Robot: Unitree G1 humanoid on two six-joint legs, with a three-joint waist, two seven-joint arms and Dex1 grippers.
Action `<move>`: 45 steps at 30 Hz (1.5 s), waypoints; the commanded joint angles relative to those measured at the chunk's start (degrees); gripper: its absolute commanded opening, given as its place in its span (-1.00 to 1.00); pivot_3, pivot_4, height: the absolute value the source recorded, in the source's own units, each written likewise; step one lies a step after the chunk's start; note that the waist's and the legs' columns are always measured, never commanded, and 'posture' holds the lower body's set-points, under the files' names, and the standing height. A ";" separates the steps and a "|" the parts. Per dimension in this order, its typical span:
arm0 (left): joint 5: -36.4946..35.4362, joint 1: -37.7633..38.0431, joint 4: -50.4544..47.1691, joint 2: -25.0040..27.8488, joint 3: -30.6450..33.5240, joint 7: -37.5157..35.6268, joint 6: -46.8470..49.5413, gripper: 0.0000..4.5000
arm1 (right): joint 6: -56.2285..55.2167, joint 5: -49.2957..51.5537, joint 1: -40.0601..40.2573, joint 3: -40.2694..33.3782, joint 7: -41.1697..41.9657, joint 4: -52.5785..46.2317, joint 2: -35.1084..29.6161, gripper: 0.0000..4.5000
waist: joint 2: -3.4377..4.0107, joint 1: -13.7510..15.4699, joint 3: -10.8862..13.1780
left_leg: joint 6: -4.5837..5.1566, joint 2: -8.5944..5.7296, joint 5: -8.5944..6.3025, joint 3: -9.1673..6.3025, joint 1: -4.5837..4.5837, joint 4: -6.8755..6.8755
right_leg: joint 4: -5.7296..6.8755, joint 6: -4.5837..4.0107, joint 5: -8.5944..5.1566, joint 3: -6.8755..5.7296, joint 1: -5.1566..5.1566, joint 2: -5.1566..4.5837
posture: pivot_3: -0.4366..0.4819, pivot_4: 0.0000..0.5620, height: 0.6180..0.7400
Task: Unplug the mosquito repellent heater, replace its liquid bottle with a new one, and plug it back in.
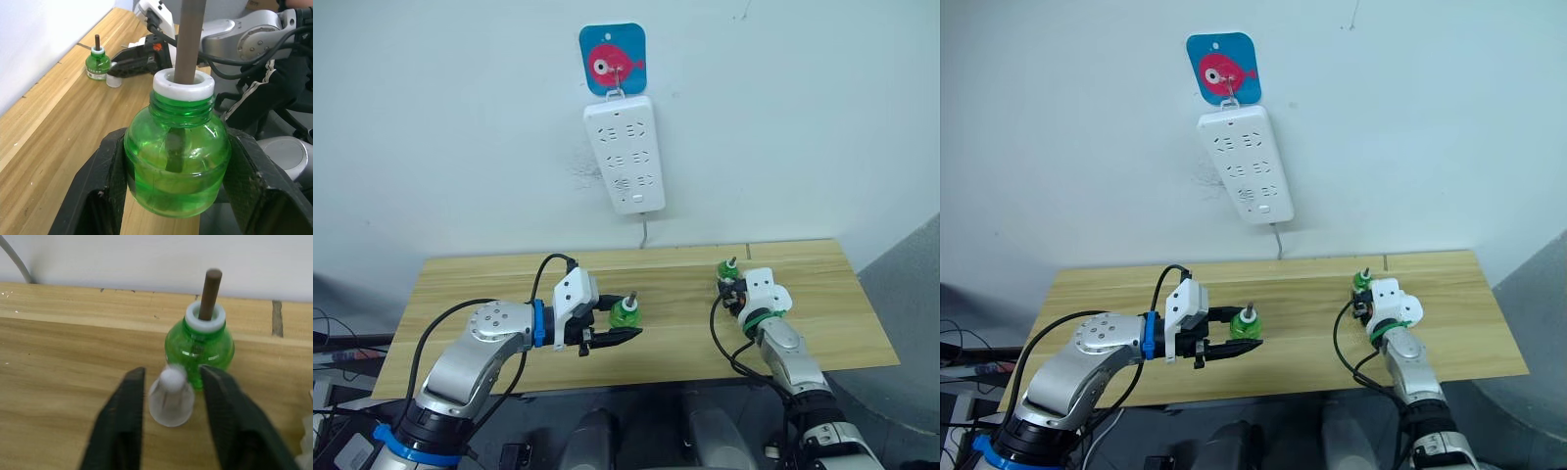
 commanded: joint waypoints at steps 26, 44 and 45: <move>-5.86 -14.95 4.02 -10.01 -3.12 -5.97 -1.18 0.04 | 54.10 44.48 -10.22 2.49 21.68 -64.27 -25.72 0.90 | -0.01 -0.11 0.01 | 0.05 -0.08 -0.04 -0.11 -0.27 0.04 | -0.30 0.11 -0.04 -0.14 0.00 0.03 | -0.46 -0.38 1.00; -6.19 -15.79 5.76 -10.99 -3.20 -6.67 -1.69 0.04 | 50.02 37.81 -9.38 5.62 24.73 -64.51 -27.36 -0.64 | -0.01 -0.12 -0.02 | 0.04 -0.07 -0.03 -0.12 -0.24 0.07 | -0.26 0.11 -0.04 -0.15 -0.01 0.03 | -0.46 -0.43 1.00; -6.21 -15.79 5.74 -11.07 -3.16 -6.66 -1.75 0.04 | 49.79 37.51 -9.32 5.65 24.89 -64.50 -27.43 -0.64 | -0.02 -0.12 -0.02 | 0.05 -0.07 -0.03 -0.12 -0.24 0.07 | -0.26 0.11 -0.04 -0.15 0.00 0.03 | -0.46 -0.43 1.00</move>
